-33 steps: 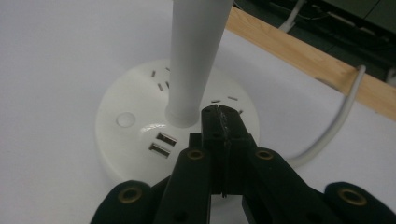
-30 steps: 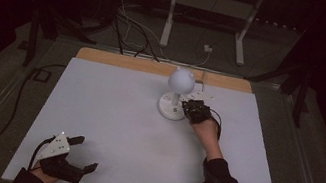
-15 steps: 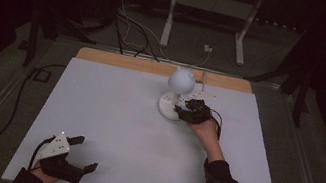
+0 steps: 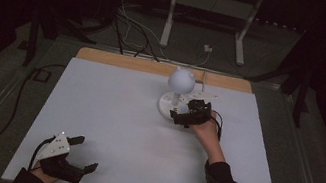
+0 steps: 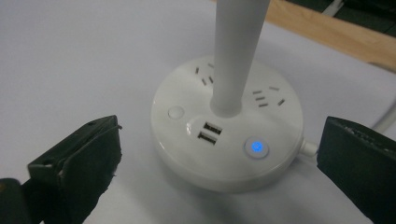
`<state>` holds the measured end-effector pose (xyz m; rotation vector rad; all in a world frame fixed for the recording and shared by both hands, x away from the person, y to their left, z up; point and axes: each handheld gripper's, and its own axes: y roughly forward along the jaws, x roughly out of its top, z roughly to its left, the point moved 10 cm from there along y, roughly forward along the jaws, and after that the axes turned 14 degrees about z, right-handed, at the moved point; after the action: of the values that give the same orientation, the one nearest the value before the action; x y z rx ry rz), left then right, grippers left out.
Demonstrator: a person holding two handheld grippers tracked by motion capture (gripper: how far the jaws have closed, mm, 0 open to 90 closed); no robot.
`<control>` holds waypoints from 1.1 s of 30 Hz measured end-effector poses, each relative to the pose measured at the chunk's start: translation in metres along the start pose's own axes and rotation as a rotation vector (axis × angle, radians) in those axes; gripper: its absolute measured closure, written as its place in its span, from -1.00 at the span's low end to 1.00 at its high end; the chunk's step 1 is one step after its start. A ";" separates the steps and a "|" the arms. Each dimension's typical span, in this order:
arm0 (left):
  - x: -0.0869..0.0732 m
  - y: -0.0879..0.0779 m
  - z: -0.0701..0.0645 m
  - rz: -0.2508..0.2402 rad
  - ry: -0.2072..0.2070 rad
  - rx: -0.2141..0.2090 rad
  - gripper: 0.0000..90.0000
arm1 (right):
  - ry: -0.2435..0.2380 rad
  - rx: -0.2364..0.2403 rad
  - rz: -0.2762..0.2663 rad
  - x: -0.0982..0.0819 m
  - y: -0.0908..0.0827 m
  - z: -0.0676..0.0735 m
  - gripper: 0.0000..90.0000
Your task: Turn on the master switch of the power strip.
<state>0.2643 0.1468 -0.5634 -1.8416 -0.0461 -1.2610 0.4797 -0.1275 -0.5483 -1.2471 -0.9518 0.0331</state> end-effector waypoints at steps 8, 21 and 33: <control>0.000 0.000 0.000 0.000 0.003 0.000 -1.00 | -0.032 0.017 0.008 0.001 -0.006 0.005 -1.00; 0.000 0.000 0.000 0.000 0.001 0.000 -1.00 | -0.048 0.107 0.027 -0.008 -0.016 0.011 -1.00; 0.000 0.000 -0.001 0.000 0.002 -0.003 -1.00 | -0.057 0.101 0.020 -0.022 -0.031 0.007 -1.00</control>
<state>0.2634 0.1466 -0.5632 -1.8431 -0.0425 -1.2636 0.4474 -0.1449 -0.5368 -1.1677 -0.9752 0.1312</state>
